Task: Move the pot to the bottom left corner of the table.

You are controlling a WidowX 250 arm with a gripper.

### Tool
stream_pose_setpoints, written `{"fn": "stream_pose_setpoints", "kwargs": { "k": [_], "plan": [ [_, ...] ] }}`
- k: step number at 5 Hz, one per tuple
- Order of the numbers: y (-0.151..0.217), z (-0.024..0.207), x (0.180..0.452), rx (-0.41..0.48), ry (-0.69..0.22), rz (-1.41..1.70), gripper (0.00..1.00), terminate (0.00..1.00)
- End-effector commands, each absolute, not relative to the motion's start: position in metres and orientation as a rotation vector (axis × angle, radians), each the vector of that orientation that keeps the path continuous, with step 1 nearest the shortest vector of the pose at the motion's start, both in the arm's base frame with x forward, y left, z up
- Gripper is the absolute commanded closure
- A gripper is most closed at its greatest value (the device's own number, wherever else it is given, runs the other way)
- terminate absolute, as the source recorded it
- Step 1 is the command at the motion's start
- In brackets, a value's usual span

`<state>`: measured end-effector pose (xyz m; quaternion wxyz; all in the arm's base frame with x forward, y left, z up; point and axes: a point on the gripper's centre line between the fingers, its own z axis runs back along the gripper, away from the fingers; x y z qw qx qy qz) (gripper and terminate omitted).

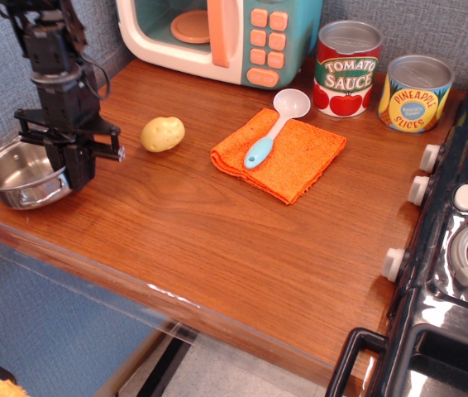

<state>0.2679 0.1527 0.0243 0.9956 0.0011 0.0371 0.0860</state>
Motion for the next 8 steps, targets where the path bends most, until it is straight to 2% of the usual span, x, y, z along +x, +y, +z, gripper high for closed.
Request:
{"fn": "stream_pose_setpoints", "kwargs": {
  "k": [1,2,3,4,7,8],
  "plan": [
    [0.145,0.026,0.266,0.021,0.059,0.164,0.00,0.00],
    [0.131,0.033,0.267,0.008,0.023,0.113,0.00,0.00],
    [0.120,0.056,0.267,0.012,-0.071,0.059,0.00,0.00],
    [0.118,0.070,0.263,0.075,-0.131,0.000,0.00,0.00],
    [0.114,0.065,0.265,0.072,-0.098,-0.004,0.00,0.00],
    [0.114,0.065,0.265,0.072,-0.098,-0.004,0.00,1.00]
  ]
}}
